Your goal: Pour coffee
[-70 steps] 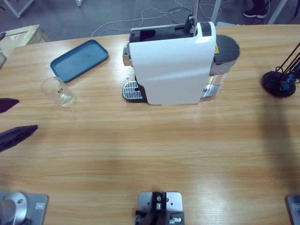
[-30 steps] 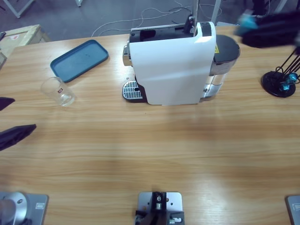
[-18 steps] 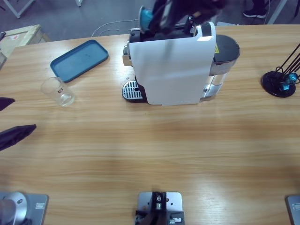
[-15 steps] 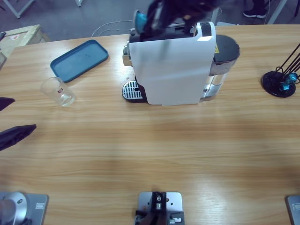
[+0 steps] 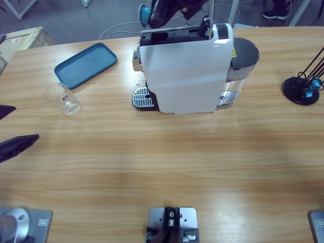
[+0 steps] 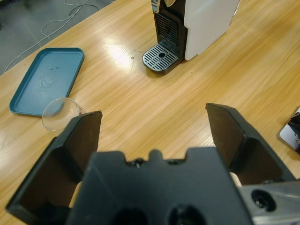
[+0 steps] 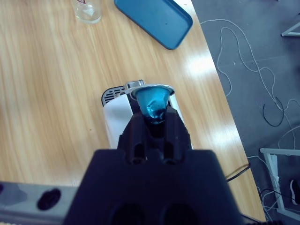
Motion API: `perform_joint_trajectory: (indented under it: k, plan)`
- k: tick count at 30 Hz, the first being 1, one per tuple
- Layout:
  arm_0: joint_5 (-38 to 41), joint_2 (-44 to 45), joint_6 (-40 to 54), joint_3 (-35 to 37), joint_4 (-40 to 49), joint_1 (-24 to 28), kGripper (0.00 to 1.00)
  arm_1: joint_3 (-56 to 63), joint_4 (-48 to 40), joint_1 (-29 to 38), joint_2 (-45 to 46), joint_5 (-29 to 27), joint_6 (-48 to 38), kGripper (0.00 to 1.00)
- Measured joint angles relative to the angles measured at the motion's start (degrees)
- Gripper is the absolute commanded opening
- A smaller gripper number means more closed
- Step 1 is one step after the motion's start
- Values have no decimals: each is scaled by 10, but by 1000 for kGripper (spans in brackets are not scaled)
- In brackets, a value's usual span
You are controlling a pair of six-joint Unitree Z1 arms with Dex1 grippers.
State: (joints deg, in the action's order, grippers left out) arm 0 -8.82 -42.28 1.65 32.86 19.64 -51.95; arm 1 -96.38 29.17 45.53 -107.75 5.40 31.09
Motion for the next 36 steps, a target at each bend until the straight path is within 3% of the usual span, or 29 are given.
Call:
perform_joint_trajectory:
  k: [19,20,21,23,25,26,28,30,32,34,35,36]
  plan:
    - [0,2,0,0,0,0,945,11,4,-18,-24,-3,2,0]
    - [0,2,0,0,0,0,945,12,4,-18,-24,-3,2,93]
    - [0,2,0,0,0,0,945,12,4,-18,-24,-3,2,353]
    - [0,2,0,0,0,0,945,13,4,-18,-24,-3,2,683]
    - [0,2,0,0,0,0,945,14,4,-18,-23,-3,2,908]
    - [0,2,0,0,0,0,945,15,4,-18,-23,-3,2,974]
    - [0,2,0,0,0,0,945,16,4,-18,-23,-3,1,1000]
    - [0,2,0,0,0,0,945,19,4,-18,-20,-3,1,995]
    - [0,2,0,0,0,0,945,19,4,-19,-19,-5,1,876]
    - [0,2,0,0,0,0,945,19,1,-19,-14,-6,0,299]
    - [0,2,0,0,0,0,945,20,0,-19,-9,-6,0,63]
    - [0,2,0,0,0,0,945,22,0,-18,-4,-7,-2,0]
